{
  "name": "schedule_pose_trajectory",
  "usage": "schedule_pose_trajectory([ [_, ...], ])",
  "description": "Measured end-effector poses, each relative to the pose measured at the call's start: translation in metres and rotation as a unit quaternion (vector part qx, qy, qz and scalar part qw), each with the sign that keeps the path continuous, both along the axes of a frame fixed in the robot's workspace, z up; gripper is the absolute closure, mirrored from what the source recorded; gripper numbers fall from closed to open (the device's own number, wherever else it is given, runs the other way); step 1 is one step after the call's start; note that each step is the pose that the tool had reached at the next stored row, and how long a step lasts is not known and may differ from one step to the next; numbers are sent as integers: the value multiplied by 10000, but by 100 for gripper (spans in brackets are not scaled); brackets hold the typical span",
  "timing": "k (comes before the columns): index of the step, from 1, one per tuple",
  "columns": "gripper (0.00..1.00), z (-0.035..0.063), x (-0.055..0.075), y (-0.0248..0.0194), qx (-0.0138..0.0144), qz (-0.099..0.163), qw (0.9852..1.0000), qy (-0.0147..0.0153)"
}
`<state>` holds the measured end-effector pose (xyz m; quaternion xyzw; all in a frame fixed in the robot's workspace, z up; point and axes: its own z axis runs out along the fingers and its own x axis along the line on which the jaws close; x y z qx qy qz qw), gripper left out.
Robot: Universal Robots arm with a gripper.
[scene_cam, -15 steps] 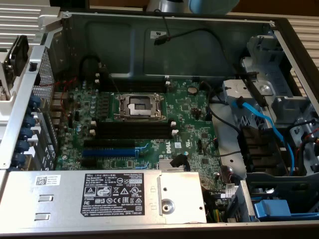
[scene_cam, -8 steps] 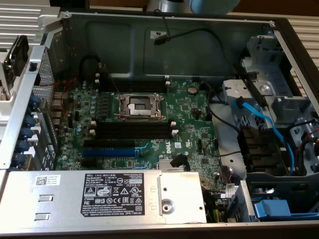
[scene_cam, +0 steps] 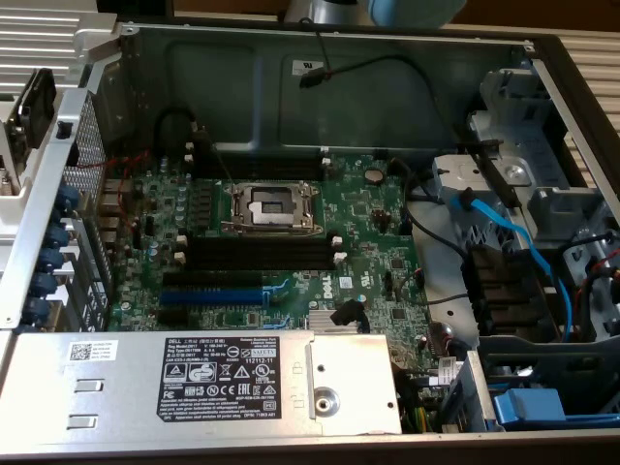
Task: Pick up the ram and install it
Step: 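Pick up the ram and move it above insertion slot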
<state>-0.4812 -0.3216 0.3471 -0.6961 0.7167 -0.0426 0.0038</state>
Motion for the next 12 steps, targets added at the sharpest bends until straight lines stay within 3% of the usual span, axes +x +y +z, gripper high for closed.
schedule_pose_trajectory([
  [4, 89, 0, 0, -7, 7, 1, 10000, -1],
  [8, 89, -41, 0, -22, 67, 1, 10000, -1],
  [12, 89, -112, 0, -54, 85, 1, 10000, 0],
])
